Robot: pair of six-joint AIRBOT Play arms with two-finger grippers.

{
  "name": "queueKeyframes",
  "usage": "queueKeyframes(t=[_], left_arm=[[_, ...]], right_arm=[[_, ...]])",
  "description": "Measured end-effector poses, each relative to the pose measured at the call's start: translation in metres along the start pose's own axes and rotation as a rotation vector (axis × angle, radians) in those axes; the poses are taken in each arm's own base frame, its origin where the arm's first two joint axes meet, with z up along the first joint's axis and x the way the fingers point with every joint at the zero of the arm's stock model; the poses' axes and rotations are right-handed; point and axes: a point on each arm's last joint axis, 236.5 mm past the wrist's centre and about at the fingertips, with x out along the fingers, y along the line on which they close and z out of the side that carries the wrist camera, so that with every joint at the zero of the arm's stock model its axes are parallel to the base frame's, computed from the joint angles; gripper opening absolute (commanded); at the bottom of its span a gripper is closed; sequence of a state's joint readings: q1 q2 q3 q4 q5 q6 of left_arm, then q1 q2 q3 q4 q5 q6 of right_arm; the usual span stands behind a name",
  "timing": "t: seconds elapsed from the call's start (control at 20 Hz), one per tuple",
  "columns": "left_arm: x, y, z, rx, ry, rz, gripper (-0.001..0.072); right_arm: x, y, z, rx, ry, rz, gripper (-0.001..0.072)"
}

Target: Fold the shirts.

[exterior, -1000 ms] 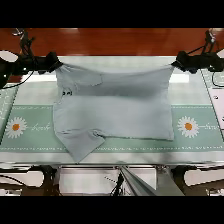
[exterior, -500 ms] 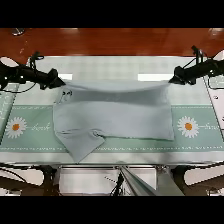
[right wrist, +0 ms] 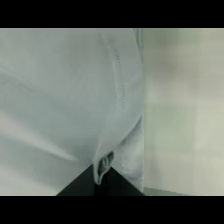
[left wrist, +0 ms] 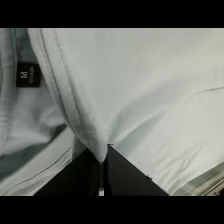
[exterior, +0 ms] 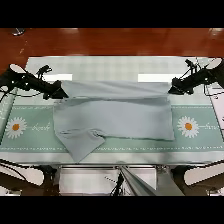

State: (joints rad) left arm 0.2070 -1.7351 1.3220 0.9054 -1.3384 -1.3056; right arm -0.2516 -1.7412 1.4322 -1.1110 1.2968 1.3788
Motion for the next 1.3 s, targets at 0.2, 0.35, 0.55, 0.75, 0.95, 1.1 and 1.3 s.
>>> queueKeyframes(t=[0.2, 0.35, 0.55, 0.75, 0.95, 1.1, 1.3], left_arm=[[-0.001, 0.003, -0.007, 0.005, 0.035, 0.012, 0.0707], [-0.014, 0.006, -0.022, 0.006, 0.083, 0.01, 0.0706], [-0.041, 0.013, -0.059, -0.02, 0.095, -0.009, 0.0707], [-0.046, 0.031, -0.119, -0.094, 0.025, -0.011, 0.0706], [-0.024, 0.04, -0.173, -0.173, -0.045, 0.005, 0.0707], [-0.007, 0.049, -0.199, -0.224, -0.045, 0.023, 0.0706], [0.003, 0.051, -0.21, -0.256, -0.042, 0.016, 0.0706]], right_arm=[[0.001, 0.003, -0.003, 0.005, 0.012, 0.014, 0.0619], [-0.011, 0.008, -0.013, 0.0, 0.038, 0.034, 0.0619], [-0.045, 0.011, -0.036, -0.005, -0.001, 0.042, 0.062], [-0.061, 0.03, -0.077, 0.015, -0.154, 0.131, 0.0623], [-0.056, 0.056, -0.121, 0.059, -0.29, 0.25, 0.0632], [-0.052, 0.066, -0.142, 0.072, -0.328, 0.295, 0.0632], [-0.05, 0.074, -0.157, 0.074, -0.322, 0.335, 0.0631]])
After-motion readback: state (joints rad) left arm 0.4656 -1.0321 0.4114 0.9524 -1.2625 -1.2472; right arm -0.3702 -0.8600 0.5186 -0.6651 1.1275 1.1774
